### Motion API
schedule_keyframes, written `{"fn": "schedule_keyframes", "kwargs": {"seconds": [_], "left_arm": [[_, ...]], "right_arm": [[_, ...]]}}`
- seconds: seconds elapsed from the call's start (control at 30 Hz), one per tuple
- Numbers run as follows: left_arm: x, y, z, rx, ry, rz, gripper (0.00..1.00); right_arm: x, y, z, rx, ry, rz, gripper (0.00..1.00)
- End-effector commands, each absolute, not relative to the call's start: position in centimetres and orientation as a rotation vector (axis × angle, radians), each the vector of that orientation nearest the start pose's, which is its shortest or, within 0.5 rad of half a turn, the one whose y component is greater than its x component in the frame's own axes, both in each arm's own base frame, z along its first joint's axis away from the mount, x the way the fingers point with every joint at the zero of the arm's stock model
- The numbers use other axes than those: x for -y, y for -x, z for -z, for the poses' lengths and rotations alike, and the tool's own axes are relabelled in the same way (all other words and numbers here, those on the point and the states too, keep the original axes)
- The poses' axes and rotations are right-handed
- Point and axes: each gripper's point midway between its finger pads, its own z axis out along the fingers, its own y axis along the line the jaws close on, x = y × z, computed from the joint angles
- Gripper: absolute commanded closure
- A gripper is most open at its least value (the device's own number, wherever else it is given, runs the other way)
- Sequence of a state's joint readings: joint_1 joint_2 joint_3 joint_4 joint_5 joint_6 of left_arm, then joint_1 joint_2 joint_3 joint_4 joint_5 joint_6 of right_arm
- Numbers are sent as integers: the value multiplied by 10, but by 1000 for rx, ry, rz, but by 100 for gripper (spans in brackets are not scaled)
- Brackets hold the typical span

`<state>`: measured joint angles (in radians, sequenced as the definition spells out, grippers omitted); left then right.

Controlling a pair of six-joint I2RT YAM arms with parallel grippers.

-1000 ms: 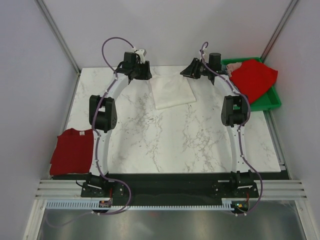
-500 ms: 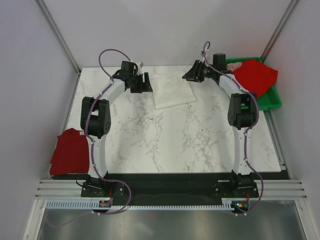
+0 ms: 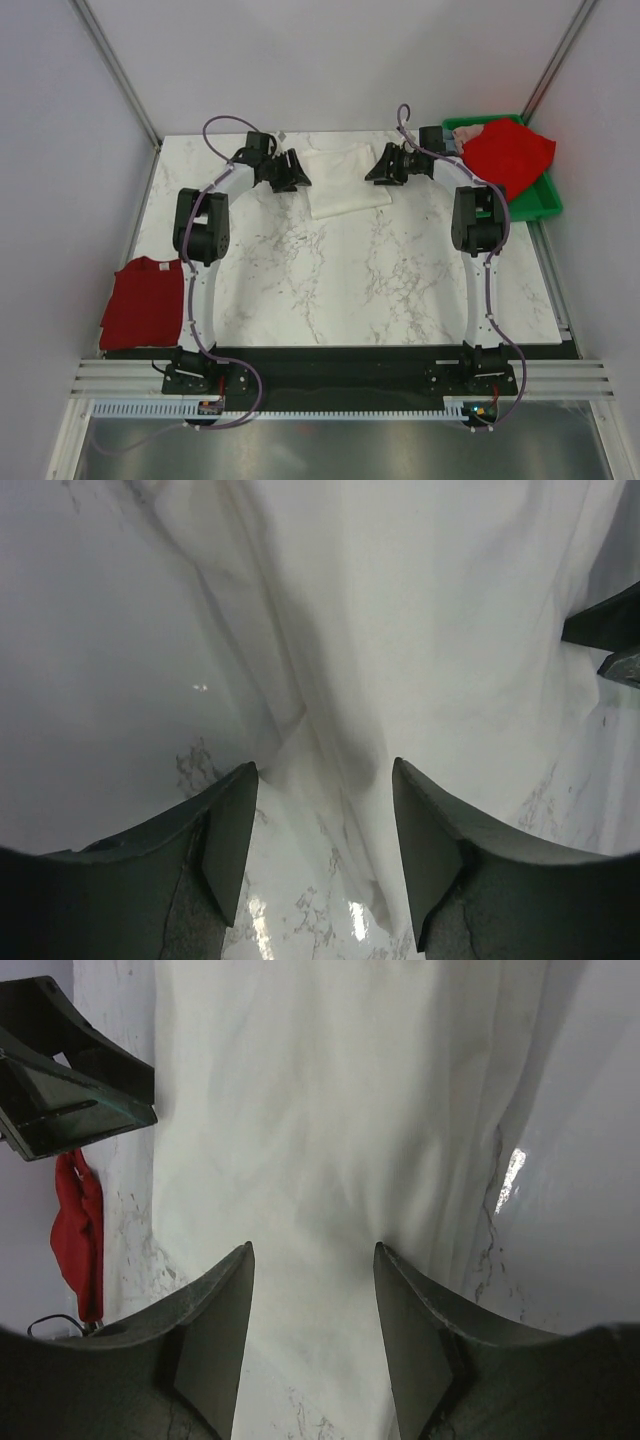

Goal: Fold and stack the t-shirts
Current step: Neatly place the folded tshirt to the corner

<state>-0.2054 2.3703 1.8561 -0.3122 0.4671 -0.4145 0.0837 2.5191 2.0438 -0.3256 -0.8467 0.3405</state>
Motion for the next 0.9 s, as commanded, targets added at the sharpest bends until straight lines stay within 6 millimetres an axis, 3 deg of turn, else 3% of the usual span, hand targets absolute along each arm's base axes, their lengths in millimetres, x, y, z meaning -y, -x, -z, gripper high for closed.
{"fn": "schedule_keyframes", "kwargs": {"seconds": [0.0,0.07,0.4,0.6,0.67,0.8,0.87], "left_arm": [[221,-552,-17,-2457,121,940,36],[231,-552,-9,-2459,121,997,41],[264,-559,-13,-2400,61,1145,65],[283,-551,-28,-2359,-67,1232,82],[288,-539,-37,-2360,-143,1263,97],[274,-499,-59,-2409,-246,1313,98],[252,-469,-64,-2485,-269,1321,98]], "right_arm": [[-187,-562,-41,-2340,163,-1173,41],[-187,-559,-35,-2357,163,-1173,41],[-187,-551,-32,-2375,159,-1176,41],[-189,-552,-54,-2329,214,-1176,41],[-185,-555,-73,-2295,236,-1168,41],[-165,-558,-105,-2247,246,-1120,41],[-148,-559,-121,-2223,246,-1089,41]]}}
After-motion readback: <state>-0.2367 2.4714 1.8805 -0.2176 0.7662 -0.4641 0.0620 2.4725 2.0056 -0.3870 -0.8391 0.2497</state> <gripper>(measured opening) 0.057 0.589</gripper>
